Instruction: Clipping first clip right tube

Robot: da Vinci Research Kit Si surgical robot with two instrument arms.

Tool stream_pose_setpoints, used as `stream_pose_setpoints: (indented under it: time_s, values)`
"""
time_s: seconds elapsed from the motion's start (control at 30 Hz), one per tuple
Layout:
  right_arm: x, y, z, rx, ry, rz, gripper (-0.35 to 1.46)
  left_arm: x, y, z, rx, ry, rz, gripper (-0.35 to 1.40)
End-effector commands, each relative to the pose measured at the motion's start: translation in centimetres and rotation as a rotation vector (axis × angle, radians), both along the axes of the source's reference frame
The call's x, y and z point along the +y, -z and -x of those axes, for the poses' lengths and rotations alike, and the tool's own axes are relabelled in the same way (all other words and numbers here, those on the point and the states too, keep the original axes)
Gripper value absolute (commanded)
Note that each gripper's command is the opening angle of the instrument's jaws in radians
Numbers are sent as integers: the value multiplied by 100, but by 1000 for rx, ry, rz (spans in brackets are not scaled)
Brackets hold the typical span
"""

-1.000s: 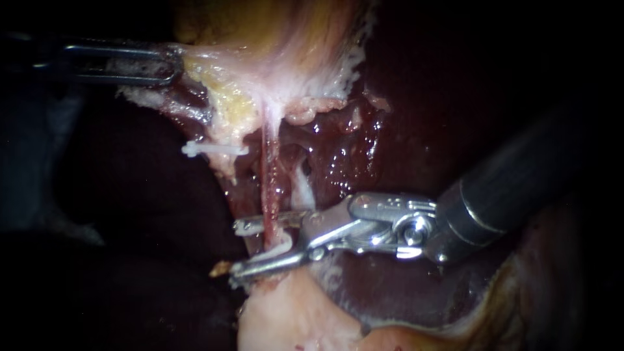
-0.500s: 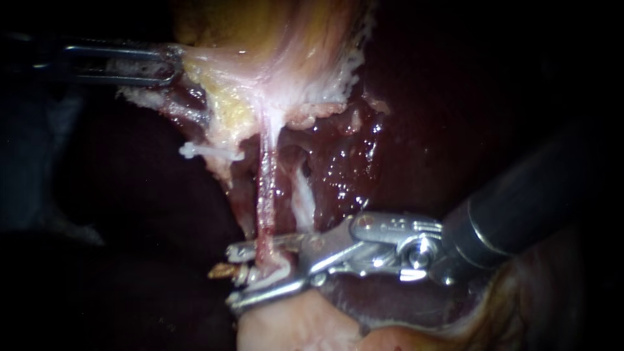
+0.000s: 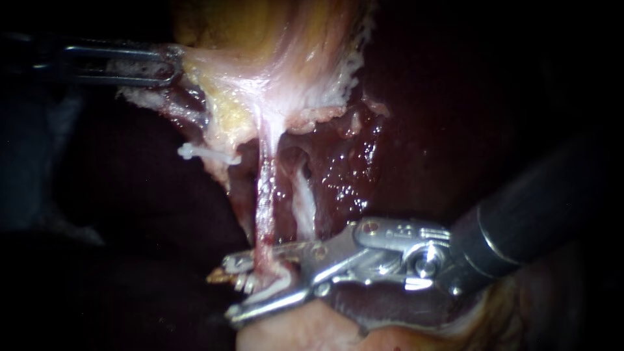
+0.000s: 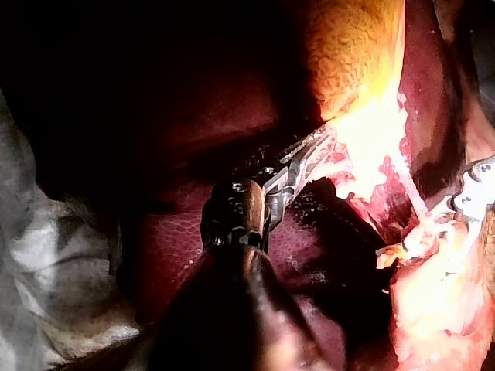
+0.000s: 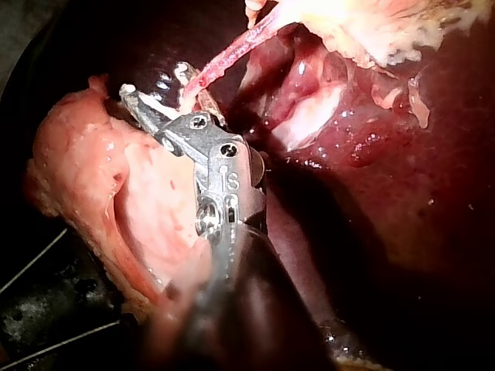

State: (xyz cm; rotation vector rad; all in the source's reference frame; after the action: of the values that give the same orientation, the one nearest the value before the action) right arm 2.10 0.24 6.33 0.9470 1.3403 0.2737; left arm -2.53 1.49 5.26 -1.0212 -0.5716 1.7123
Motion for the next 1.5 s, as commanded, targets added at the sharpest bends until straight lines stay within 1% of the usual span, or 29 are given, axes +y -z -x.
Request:
stream_pose_setpoints:
  time_s: [0.03, 0.23, 0.43, 0.5, 0.6, 0.73, 0.87, 0.93, 0.97, 1.03, 1.17, 1.3, 1.5]
  values:
    - [0, 0, 0, 0, 0, 0, 47, 0, 0, 0, 0, 0, 0, -35]
    - [0, 0, 1, 2, 9, -5, 45, 0, 0, 0, 2, -1, -1, -35]
    - [1, -1, 5, 20, 54, -21, 31, 0, 0, 0, 2, -1, -1, -35]
    - [1, -1, 6, 23, 63, -27, 29, 0, 0, 0, 2, -1, -1, -35]
    - [2, -1, 6, 21, 59, -27, 24, 0, 0, 0, 2, -1, -1, -35]
    - [5, -1, 9, 22, 60, -28, 11, 0, 0, 0, 2, -1, -1, -35]
    - [9, -2, 11, 18, 52, -28, -1, 0, 0, 0, 2, -1, -1, -35]
    - [11, -2, 12, 16, 47, -28, -10, 0, 0, 0, 2, -1, -1, -35]
    - [12, -2, 13, 11, 42, -33, -21, 0, 0, 0, 2, -1, -1, -35]
    - [15, -2, 16, -1, 35, -49, -35, 0, 0, 0, 2, -1, -1, -35]
    - [19, -1, 18, -21, 36, -101, -35, 0, 0, 0, 2, -1, -1, -35]
    - [18, -1, 19, -47, 51, -93, -35, 0, -1, 0, 2, -2, -1, -35]
    - [17, -3, 20, -55, 52, -108, -35, 0, -1, 0, 4, 0, -6, -35]
